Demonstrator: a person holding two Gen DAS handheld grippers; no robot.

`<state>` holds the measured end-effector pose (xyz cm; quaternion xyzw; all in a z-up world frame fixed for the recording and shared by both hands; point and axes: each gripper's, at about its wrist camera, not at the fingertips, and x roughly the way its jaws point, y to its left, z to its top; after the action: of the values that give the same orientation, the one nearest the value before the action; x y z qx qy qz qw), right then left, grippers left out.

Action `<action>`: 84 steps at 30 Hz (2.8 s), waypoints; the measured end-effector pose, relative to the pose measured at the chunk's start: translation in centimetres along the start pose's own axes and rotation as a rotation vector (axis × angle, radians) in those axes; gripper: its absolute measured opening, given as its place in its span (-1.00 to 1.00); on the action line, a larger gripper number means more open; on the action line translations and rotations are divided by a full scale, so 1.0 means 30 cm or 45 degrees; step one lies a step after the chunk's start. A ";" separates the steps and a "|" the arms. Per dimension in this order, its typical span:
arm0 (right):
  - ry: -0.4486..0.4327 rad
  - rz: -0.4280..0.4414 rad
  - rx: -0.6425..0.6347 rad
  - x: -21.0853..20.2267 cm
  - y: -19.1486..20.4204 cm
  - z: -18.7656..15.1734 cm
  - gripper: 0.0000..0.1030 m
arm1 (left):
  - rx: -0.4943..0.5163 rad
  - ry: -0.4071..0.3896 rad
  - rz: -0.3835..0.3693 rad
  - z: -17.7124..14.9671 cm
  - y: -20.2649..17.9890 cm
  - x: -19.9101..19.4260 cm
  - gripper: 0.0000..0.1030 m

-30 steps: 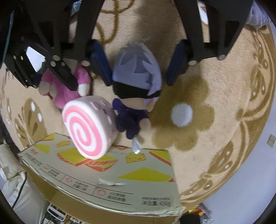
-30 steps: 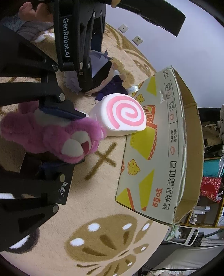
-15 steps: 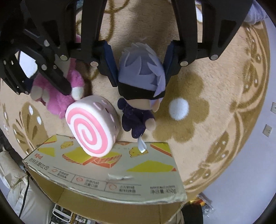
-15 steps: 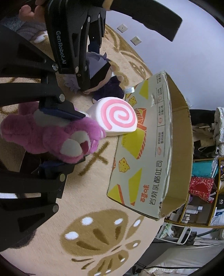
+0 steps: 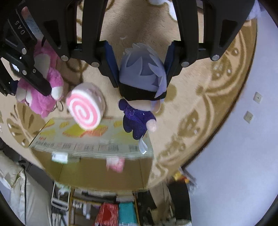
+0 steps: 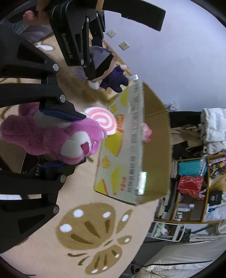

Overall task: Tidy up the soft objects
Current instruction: 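Lift the doll and pink bear with both tools over the box, then open both tools to drop the doll and pink bear into the box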

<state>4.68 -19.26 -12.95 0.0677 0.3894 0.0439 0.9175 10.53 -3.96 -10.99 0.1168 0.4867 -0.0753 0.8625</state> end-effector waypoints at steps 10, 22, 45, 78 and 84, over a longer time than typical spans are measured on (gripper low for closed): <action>-0.181 -0.031 -0.046 -0.122 0.026 0.102 -0.17 | -0.050 -0.274 0.078 0.048 0.053 -0.202 -0.09; -0.320 -0.134 -0.107 -0.121 -0.011 0.270 -0.17 | -0.055 -0.536 0.203 0.146 0.085 -0.303 -0.08; -0.402 -0.290 -0.180 0.023 -0.096 0.437 -0.16 | -0.092 -0.587 0.066 0.346 0.035 -0.137 -0.07; -0.330 -0.185 -0.021 0.139 -0.164 0.365 0.07 | -0.067 -0.466 0.053 0.313 -0.041 0.028 0.23; -0.361 -0.219 -0.086 0.108 -0.117 0.354 0.64 | -0.095 -0.449 0.021 0.312 -0.023 0.014 0.38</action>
<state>14.68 -23.24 -8.50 0.0087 0.2589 -0.0319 0.9653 18.27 -7.20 -6.77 0.0737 0.3294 -0.0696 0.9387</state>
